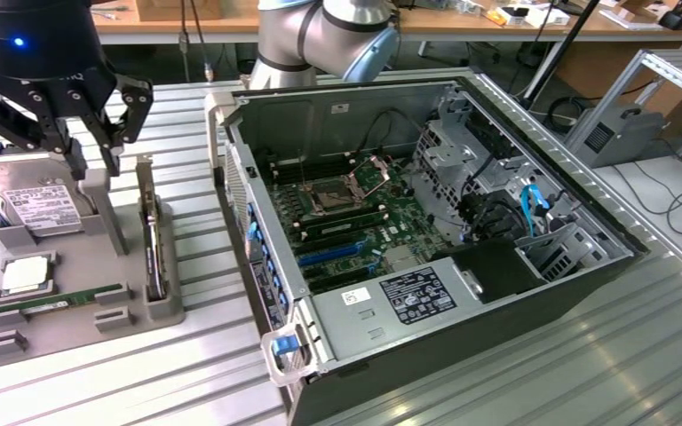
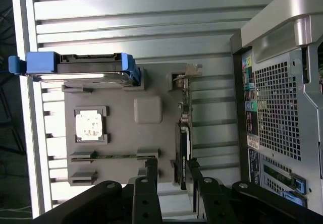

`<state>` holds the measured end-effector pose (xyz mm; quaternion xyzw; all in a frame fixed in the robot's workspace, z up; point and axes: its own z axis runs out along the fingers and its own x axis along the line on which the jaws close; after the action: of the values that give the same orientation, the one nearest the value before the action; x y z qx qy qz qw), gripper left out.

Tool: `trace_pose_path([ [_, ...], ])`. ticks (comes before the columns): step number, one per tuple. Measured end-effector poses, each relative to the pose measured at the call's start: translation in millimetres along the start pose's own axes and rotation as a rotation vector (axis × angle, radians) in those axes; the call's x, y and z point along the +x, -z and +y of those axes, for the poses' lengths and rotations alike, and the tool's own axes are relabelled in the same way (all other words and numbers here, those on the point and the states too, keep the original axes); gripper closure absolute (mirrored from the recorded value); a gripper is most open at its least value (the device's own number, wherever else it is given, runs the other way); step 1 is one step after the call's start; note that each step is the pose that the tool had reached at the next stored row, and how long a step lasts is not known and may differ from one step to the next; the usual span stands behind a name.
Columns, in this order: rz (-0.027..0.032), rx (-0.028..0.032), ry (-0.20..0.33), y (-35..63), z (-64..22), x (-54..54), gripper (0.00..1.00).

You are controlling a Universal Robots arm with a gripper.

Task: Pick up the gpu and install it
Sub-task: 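Pick up the gpu and move the gpu toward the slot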

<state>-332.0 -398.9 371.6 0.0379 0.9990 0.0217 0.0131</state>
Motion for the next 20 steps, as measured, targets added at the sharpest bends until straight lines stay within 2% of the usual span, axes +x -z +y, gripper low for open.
trace_pose_path([
  [20,0.0000,-0.0001,0.000,-4.6,-0.9,9.5,0.64],
])
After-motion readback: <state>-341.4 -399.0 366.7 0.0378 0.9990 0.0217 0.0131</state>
